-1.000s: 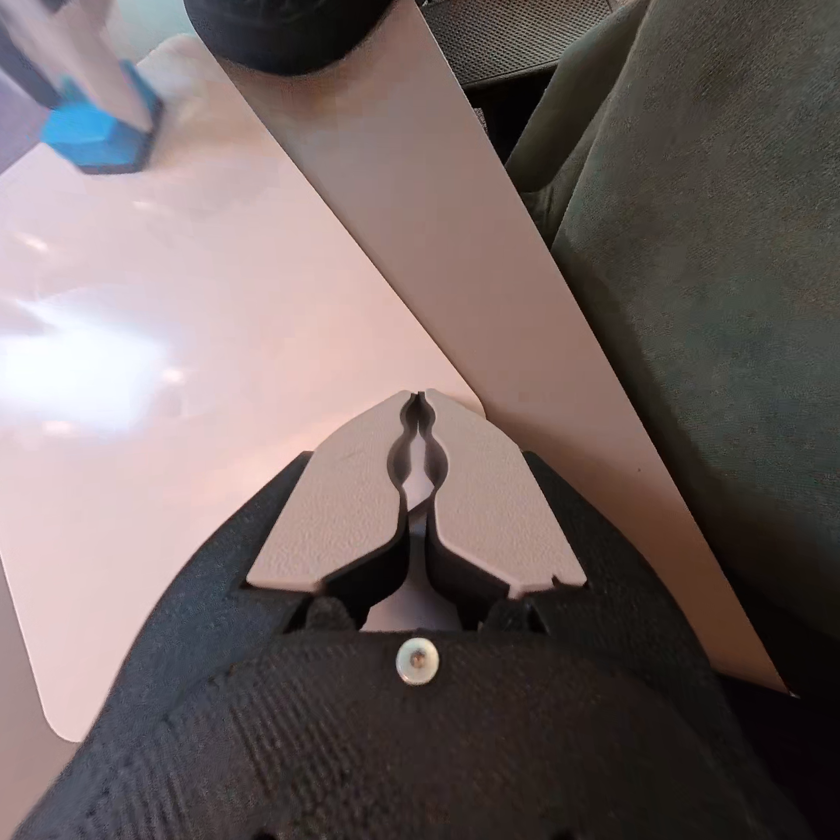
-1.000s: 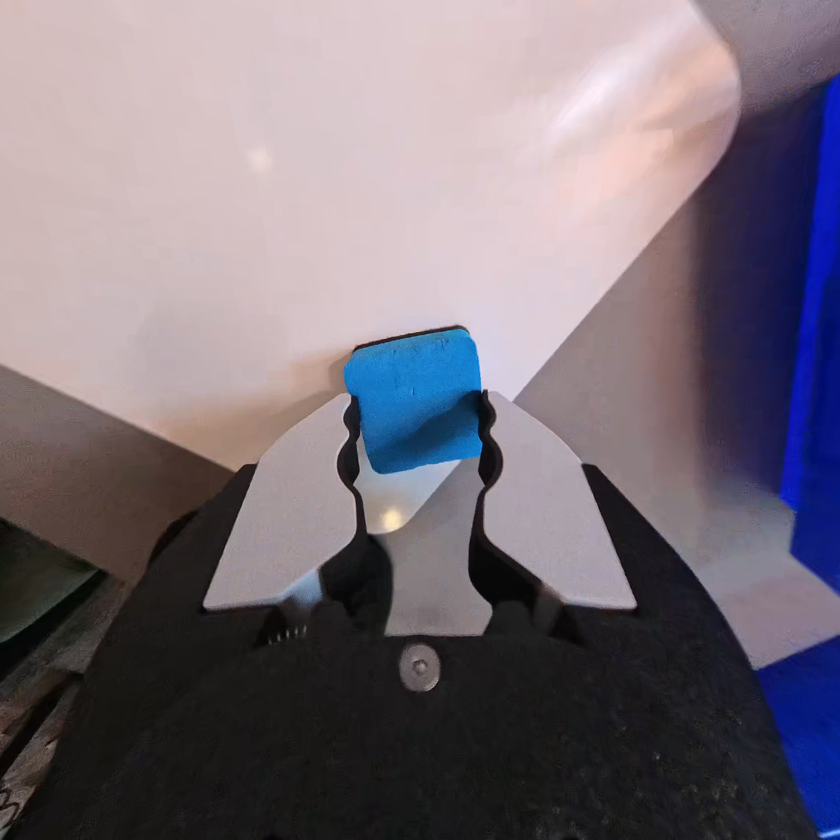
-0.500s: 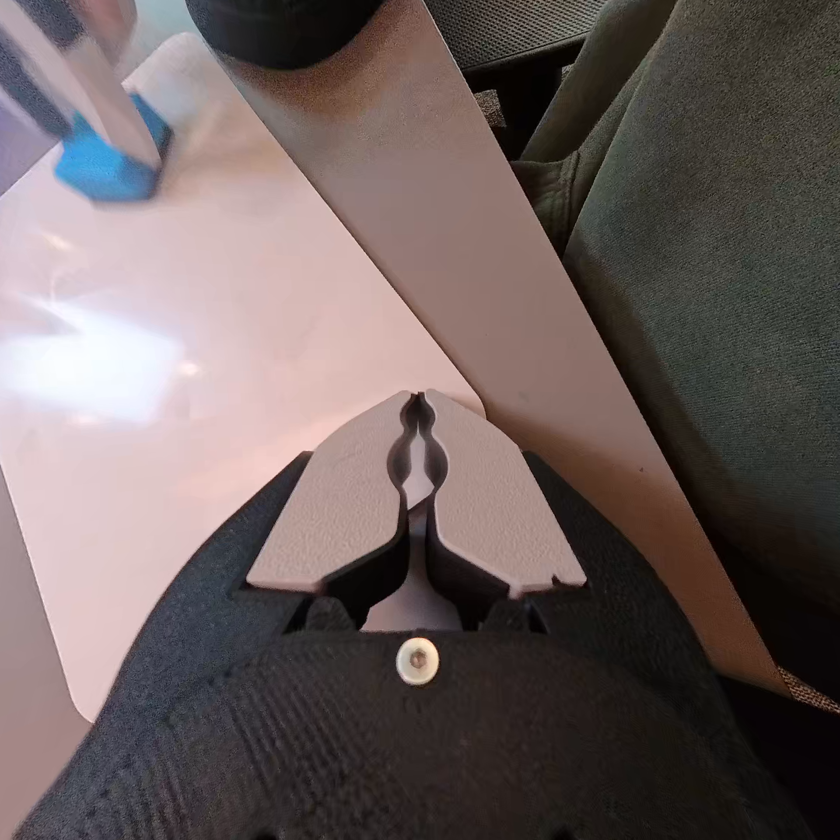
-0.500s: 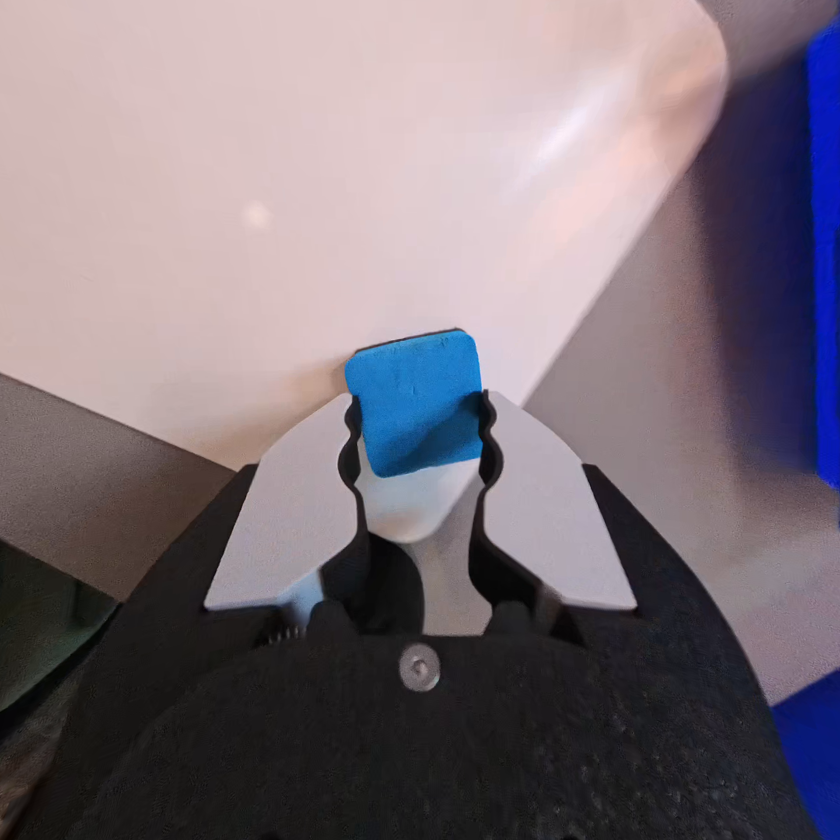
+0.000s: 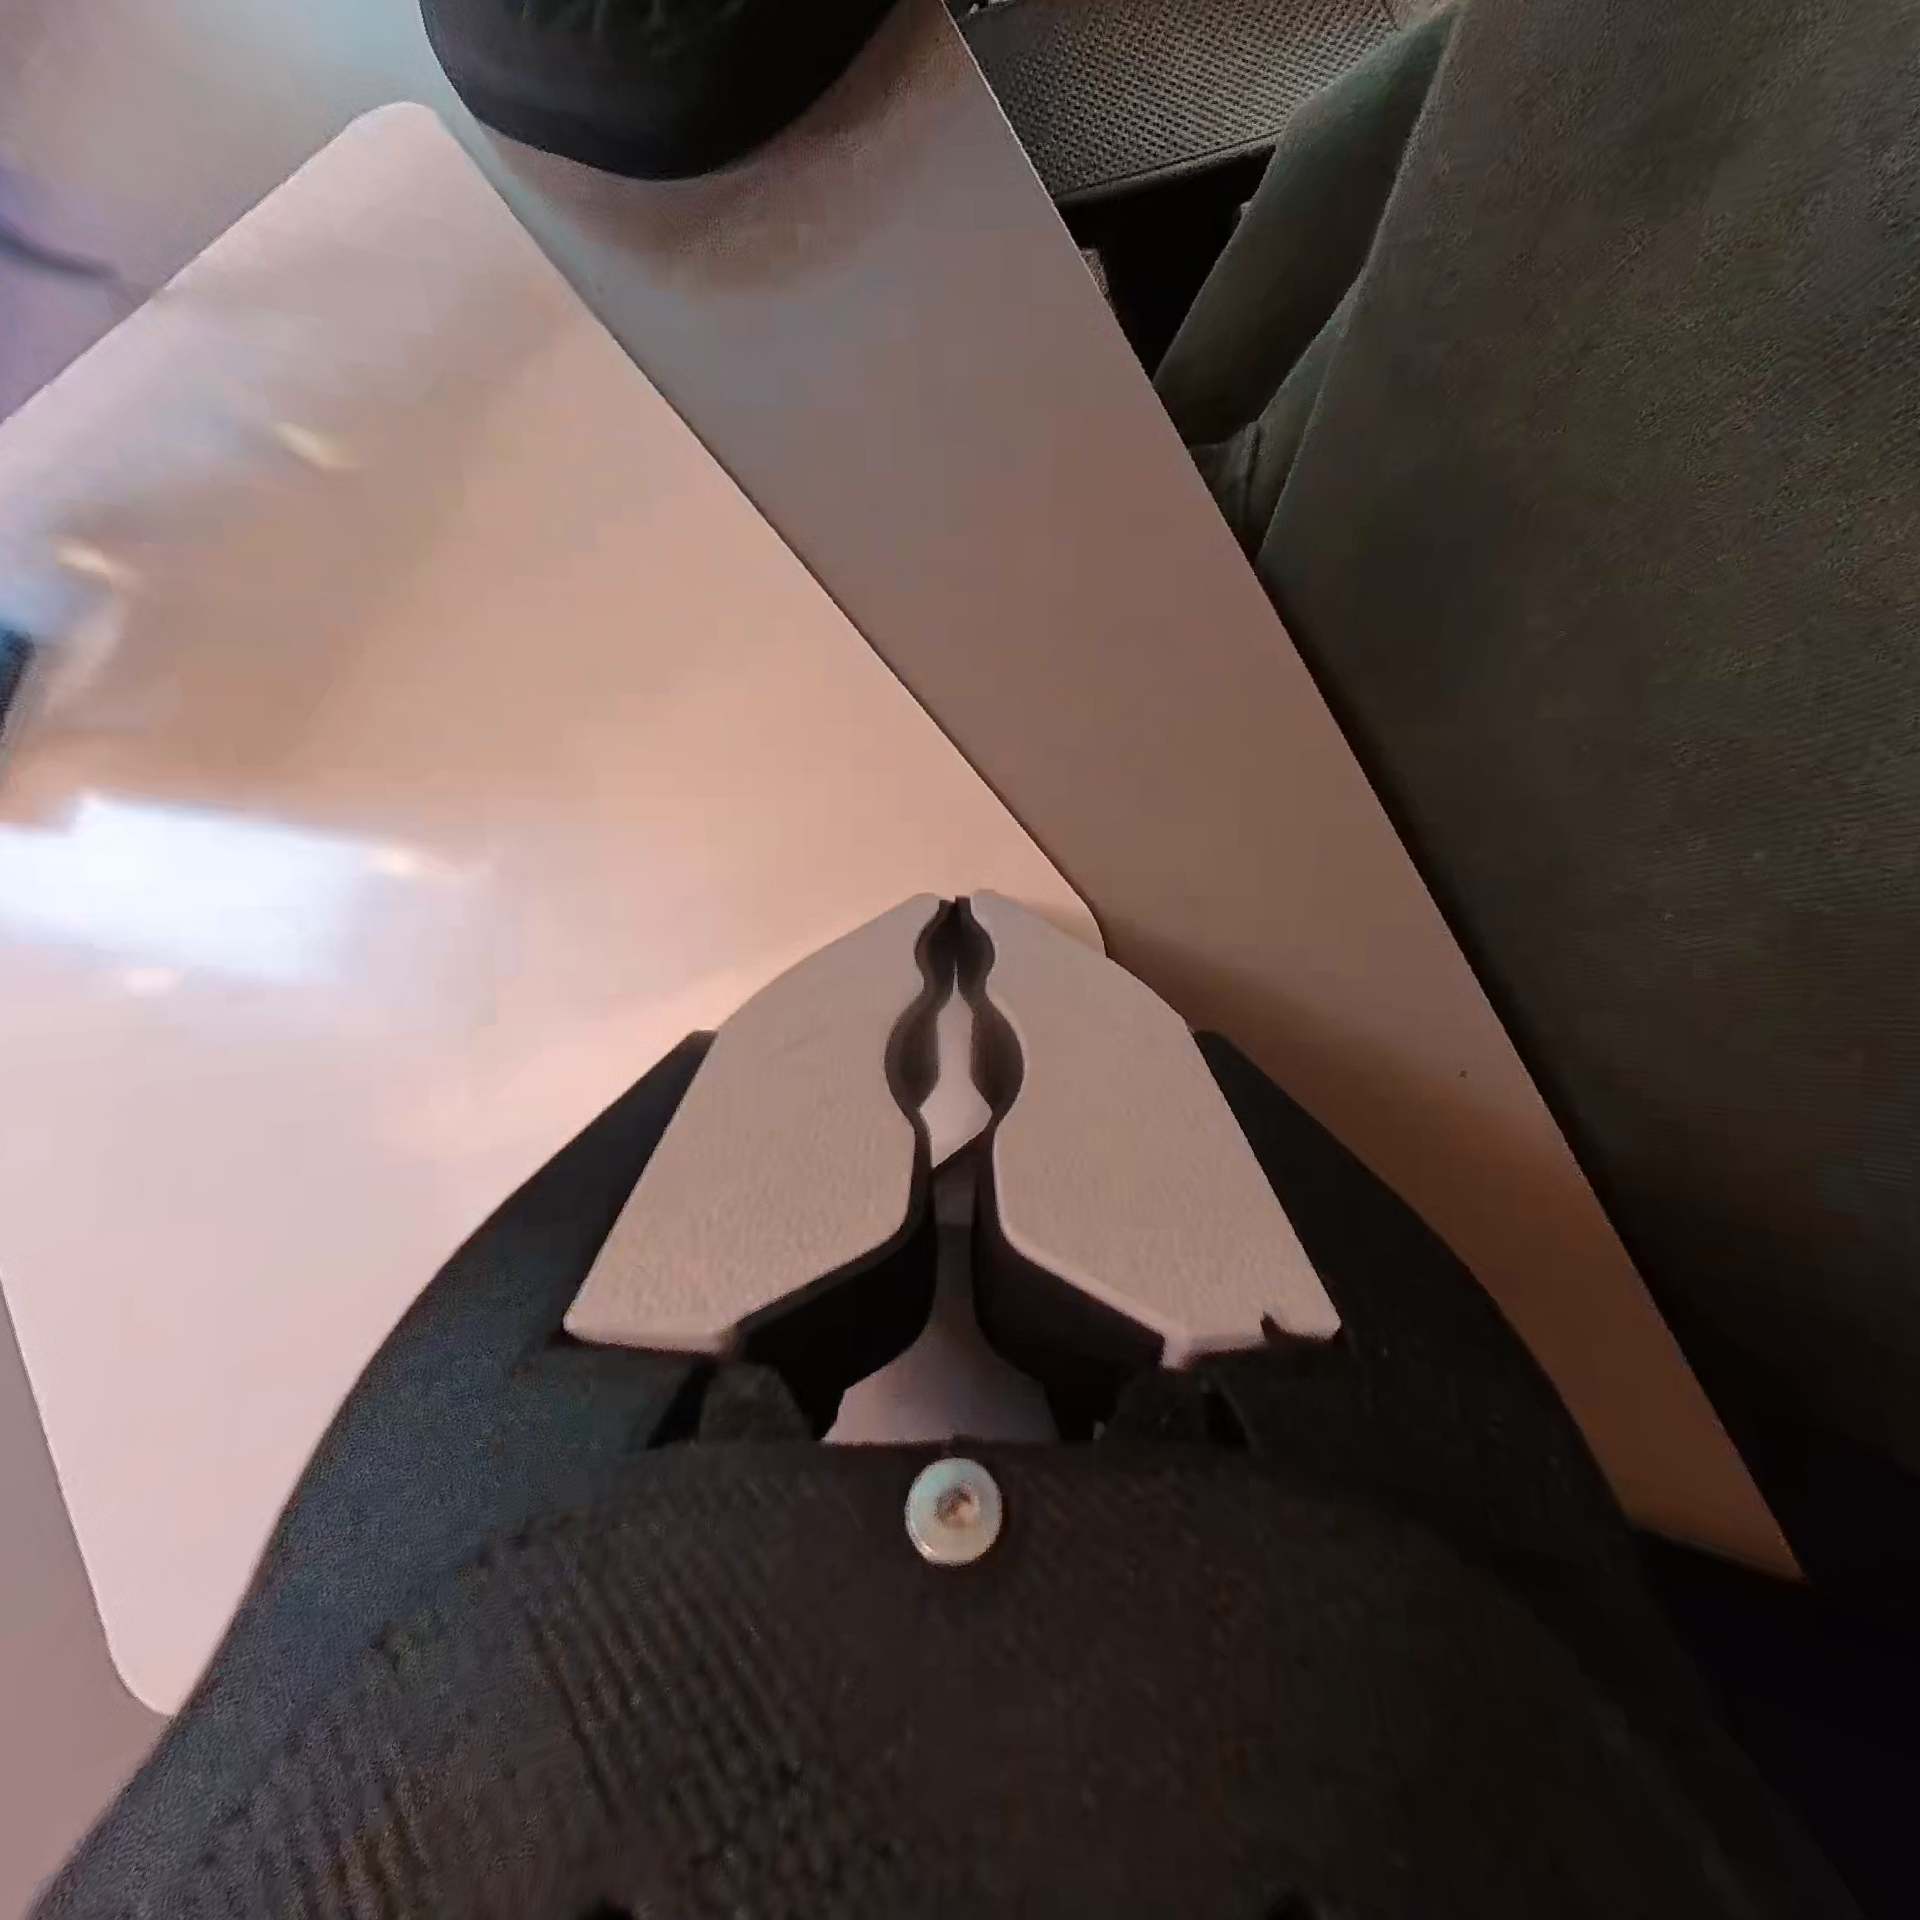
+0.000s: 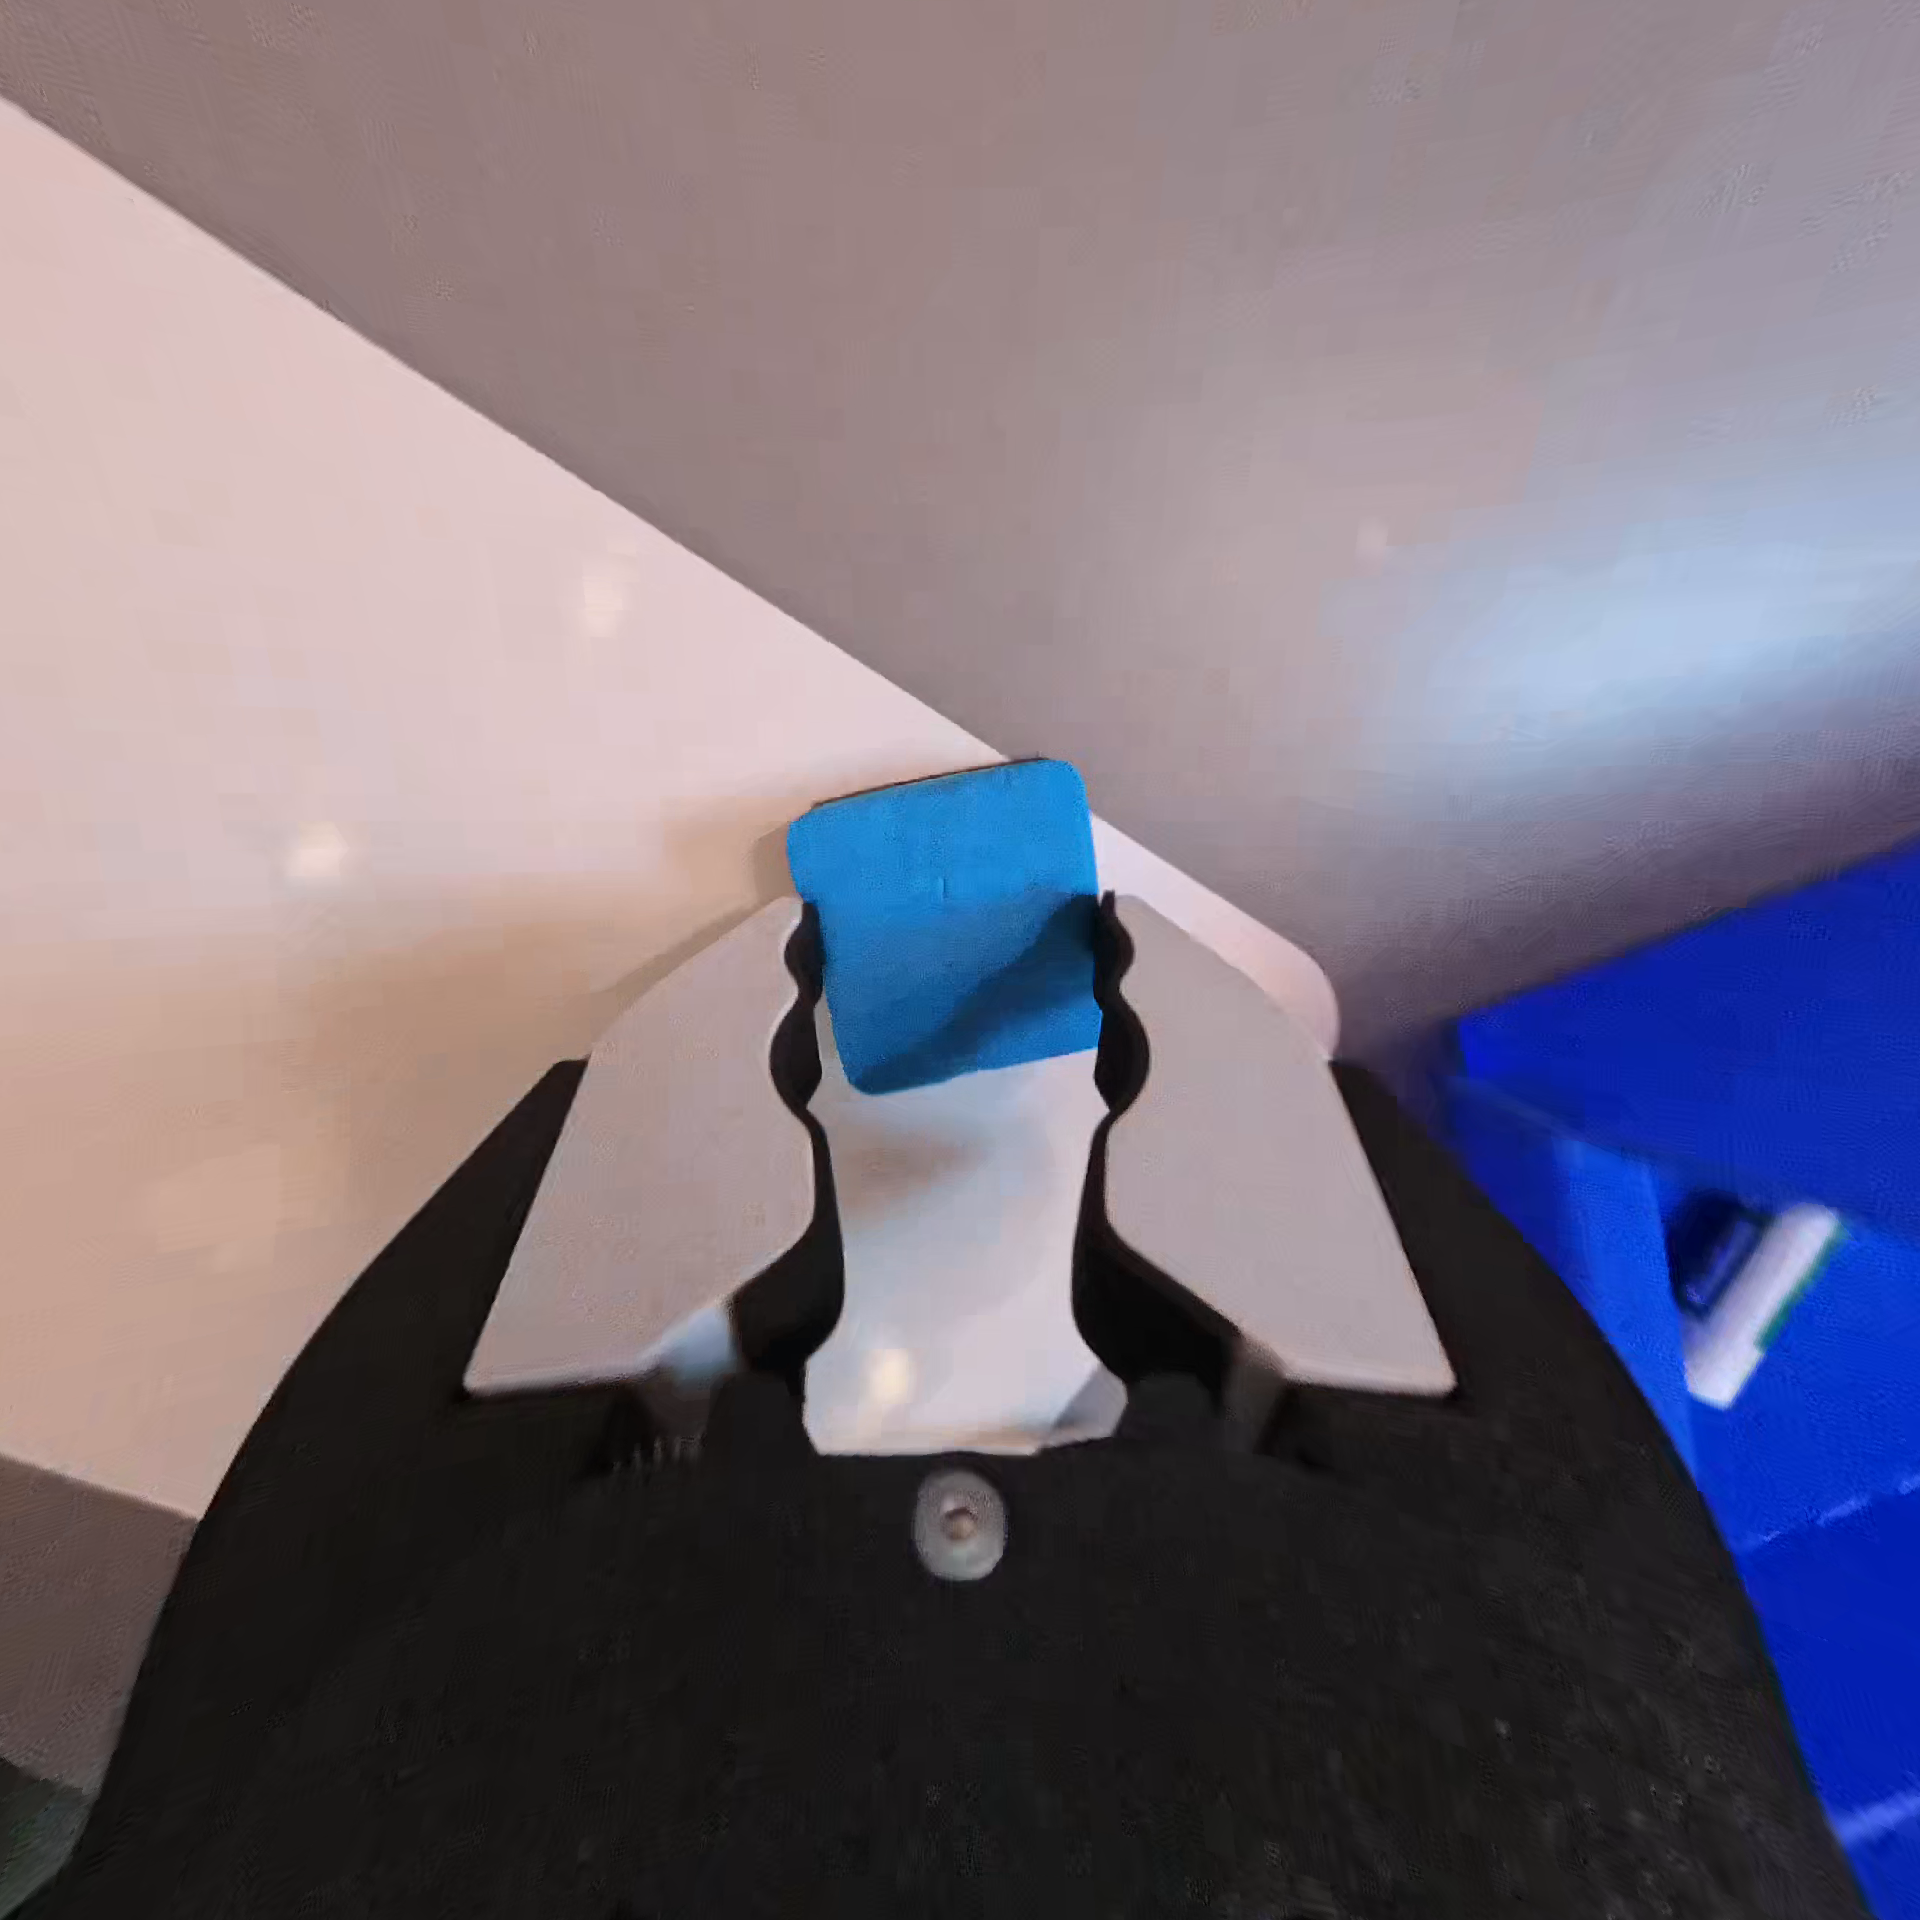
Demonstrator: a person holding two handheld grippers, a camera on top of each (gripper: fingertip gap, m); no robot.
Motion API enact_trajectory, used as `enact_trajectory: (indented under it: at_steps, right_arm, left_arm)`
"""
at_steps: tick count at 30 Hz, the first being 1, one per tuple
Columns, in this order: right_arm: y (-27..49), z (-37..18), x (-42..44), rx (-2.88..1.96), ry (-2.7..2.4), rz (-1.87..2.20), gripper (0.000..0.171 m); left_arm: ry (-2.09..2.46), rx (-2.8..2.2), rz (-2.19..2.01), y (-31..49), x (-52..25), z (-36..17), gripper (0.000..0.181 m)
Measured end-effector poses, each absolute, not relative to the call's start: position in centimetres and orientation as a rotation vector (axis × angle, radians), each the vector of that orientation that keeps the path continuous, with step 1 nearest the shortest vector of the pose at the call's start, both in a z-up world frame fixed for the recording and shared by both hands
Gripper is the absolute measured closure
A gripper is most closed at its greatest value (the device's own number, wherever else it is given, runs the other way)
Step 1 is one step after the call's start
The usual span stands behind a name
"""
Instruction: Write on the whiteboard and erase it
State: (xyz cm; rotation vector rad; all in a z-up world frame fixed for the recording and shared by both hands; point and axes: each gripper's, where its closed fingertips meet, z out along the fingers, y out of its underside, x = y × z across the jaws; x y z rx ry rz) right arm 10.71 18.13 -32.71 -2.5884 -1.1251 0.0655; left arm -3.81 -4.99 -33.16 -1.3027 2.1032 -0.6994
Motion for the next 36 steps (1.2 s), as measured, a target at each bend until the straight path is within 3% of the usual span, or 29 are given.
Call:
enact_trajectory:
  at_steps: [3, 7, 12, 16, 17, 21, 27, 32, 36]
  right_arm:
    - [17.1, -31.7, 13.7, -2.436, -1.049, 0.033, 0.12]
    - [14.3, -26.0, 9.1, -2.015, -0.949, 0.404, 0.12]
    - [12.4, -20.3, 5.4, -1.616, -0.979, 0.623, 0.12]
    - [12.9, -20.9, 2.4, -1.545, -1.012, 0.769, 0.12]
    - [13.0, -21.2, 1.4, -1.543, -1.014, 0.834, 0.12]
    - [13.8, -22.2, -1.5, -1.516, -1.049, 0.972, 0.12]
    - [13.5, -22.4, -1.8, -1.496, -0.961, 1.197, 0.12]
    - [12.9, -20.2, 0.1, -1.443, -0.874, 1.472, 0.12]
    - [13.0, -19.7, 1.2, -1.425, -0.821, 1.536, 0.12]
  left_arm:
    - [2.086, -1.367, -0.743, -5.0, -3.7, -33.1, 0.181]
    - [2.053, -1.414, -0.878, -5.0, -3.8, -32.4, 0.181]
    - [1.667, -1.447, -1.069, 0.4, -3.2, -27.9, 0.181]
    - [1.376, -1.432, -0.988, 6.1, -4.8, -26.1, 0.181]
    - [1.332, -1.432, -0.933, 7.3, -5.3, -26.0, 0.159]
    - [1.246, -1.433, -0.853, 9.4, -6.0, -25.9, 0.134]
    - [1.256, -1.253, -0.554, 12.4, -5.7, -24.4, 0.134]
    - [1.365, -1.094, -0.577, 13.4, -2.0, -21.5, 0.123]
    - [1.409, -0.969, -0.49, 13.1, 0.1, -20.9, 0.127]
